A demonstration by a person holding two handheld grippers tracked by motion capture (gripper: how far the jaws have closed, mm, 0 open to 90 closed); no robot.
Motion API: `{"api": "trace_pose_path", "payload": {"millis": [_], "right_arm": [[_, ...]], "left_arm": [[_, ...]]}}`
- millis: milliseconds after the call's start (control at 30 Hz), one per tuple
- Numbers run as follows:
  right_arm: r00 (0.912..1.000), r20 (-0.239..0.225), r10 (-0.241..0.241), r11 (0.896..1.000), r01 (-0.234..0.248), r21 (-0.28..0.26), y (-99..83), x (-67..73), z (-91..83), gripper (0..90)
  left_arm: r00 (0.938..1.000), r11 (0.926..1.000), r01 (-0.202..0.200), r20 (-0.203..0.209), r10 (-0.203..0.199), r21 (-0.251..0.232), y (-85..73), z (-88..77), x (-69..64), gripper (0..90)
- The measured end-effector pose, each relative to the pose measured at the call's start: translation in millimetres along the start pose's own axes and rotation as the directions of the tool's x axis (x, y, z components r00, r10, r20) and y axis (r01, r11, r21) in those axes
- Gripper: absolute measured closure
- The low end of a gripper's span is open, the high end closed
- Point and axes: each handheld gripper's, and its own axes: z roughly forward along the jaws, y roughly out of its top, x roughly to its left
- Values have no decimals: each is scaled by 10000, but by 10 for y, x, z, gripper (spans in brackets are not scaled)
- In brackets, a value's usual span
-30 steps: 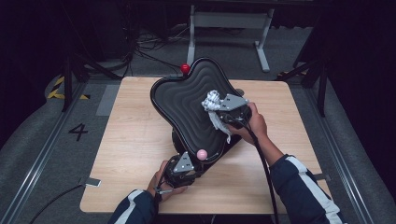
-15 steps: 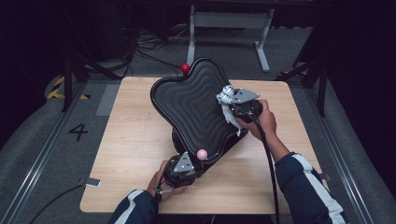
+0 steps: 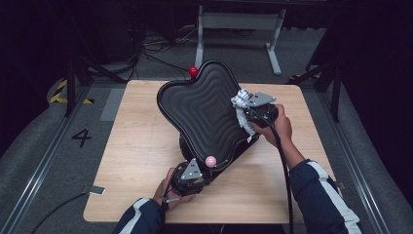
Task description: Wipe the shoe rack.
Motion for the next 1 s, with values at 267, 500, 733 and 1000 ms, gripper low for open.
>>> {"api": "trace_pose_path", "payload": {"millis": [267, 500, 733, 1000], "right_arm": [[9999, -127, 5, 10000, -6, -49, 12, 32, -18, 791], [9984, -517, -217, 9993, 201, -324, 31, 135, -59, 791], [9937, -897, -673, 9959, 615, -664, 72, 318, -111, 791], [9837, -1387, -1144, 9894, 1001, -1055, 155, 548, -183, 791]], "left_arm": [[10000, 10000, -19, 17, 19, 10, 0, 0, 2, 691], [10000, 10000, -19, 30, 19, 17, 1, 0, 2, 691], [10000, 10000, 6, 22, -6, 5, 0, 1, 2, 691], [10000, 10000, -23, 29, 23, 8, 0, 1, 6, 691]]}}
